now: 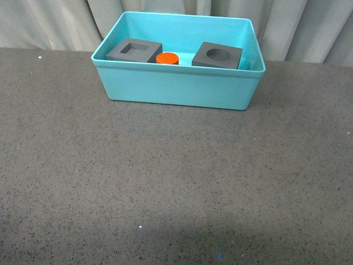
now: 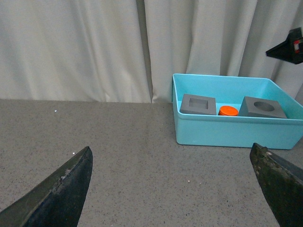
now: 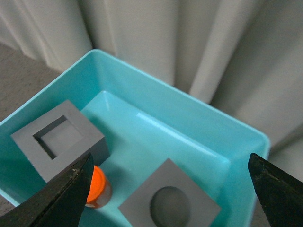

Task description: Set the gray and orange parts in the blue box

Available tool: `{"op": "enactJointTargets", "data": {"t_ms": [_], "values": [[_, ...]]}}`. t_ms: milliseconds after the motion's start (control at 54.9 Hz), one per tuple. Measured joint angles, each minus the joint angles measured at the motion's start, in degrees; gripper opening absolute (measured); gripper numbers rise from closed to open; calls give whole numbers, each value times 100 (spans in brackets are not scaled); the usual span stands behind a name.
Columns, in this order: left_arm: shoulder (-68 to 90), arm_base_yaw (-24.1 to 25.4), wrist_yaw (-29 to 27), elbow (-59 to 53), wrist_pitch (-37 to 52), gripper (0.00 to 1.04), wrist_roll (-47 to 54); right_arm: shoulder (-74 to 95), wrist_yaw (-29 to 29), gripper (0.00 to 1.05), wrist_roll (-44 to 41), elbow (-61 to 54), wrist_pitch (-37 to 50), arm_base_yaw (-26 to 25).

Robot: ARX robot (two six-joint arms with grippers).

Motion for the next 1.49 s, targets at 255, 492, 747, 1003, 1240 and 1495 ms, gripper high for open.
{"op": "enactJointTargets", "data": {"t_ms": [255, 492, 747, 1003, 1240, 1495], "values": [[0, 0, 0, 0, 0, 98, 0, -1471, 767, 95, 269, -1827, 789, -240], [0, 0, 0, 0, 0, 98, 0, -3171, 968, 95, 109, -3294, 101, -138], [0, 0, 0, 0, 0, 98, 2, -4546, 1672, 95, 15, -4666, -238, -81], [0, 0, 0, 0, 0, 98, 0, -5866, 2852, 95, 258, -5490, -380, -240], [-4, 0, 2, 0, 0, 98, 0, -6465, 3296, 95, 149, -5847, 435, -446], [-4, 0, -2, 0, 0, 98, 0, -7208, 1207, 46, 717, -7324, 2472, -1064]]}}
